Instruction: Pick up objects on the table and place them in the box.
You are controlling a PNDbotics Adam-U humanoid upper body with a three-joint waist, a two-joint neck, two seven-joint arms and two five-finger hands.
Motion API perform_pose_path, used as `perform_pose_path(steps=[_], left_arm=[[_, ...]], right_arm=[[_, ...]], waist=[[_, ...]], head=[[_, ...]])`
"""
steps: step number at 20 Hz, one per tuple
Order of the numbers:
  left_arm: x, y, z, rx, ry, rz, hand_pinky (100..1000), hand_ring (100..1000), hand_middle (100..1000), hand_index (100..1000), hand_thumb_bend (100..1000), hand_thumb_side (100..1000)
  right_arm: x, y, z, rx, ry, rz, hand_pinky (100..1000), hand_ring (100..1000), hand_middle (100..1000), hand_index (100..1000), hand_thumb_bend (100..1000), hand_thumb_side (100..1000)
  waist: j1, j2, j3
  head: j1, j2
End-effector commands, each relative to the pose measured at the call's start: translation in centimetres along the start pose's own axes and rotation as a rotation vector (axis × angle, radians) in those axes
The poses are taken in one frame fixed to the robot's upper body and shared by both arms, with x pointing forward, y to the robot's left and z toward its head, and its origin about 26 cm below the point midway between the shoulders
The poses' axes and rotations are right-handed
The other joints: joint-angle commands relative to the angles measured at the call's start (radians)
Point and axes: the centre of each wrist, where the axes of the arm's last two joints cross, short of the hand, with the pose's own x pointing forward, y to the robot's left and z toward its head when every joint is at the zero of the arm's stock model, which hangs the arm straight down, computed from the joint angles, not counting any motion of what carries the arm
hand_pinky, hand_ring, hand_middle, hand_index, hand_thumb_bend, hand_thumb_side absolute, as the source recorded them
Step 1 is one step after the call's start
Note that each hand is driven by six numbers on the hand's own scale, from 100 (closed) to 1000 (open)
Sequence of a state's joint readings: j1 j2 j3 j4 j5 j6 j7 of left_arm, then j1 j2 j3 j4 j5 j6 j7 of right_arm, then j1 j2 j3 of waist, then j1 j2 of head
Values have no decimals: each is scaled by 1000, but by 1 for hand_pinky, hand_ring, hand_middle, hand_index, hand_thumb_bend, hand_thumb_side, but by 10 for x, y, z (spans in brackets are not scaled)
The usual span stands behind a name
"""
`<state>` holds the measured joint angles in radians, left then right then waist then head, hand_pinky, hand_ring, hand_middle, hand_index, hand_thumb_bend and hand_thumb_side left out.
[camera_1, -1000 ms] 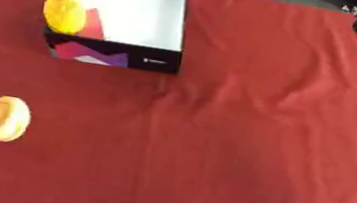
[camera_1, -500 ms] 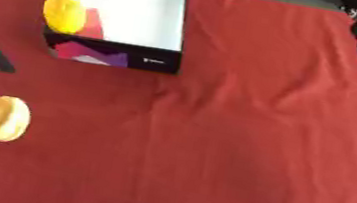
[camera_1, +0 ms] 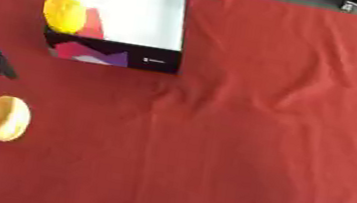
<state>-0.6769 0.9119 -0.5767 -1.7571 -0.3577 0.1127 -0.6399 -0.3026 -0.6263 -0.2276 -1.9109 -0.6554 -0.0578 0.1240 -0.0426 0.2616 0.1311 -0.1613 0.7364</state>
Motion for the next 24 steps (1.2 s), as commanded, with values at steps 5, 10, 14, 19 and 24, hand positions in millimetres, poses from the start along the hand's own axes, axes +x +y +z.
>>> perform_pose_path(steps=[5,10,14,19,24], left_arm=[[-11,-3,-2,-26,35,-21,863,802,774,855,572,442],[-14,-7,-7,-44,34,-7,862,795,768,848,562,452],[-16,-9,-9,-53,35,1,857,790,766,850,570,444],[-18,-12,-13,-45,34,8,845,765,739,839,560,420],[-18,-15,-17,-42,21,16,829,720,665,789,482,342]], right_arm=[[5,-2,-4,12,-6,23,1000,844,719,854,100,457],[3,-3,-3,8,7,28,1000,843,718,853,100,476],[1,-3,-2,7,19,30,1000,842,717,852,100,484],[0,-3,-1,11,29,32,1000,841,716,851,100,498],[-2,-4,0,9,38,34,1000,842,716,850,100,510]], waist=[[2,-12,-3],[0,-11,-4],[0,-11,-4],[0,-10,-5],[-1,-8,-6]], head=[[9,0],[11,0],[12,-1],[12,0],[12,1]])
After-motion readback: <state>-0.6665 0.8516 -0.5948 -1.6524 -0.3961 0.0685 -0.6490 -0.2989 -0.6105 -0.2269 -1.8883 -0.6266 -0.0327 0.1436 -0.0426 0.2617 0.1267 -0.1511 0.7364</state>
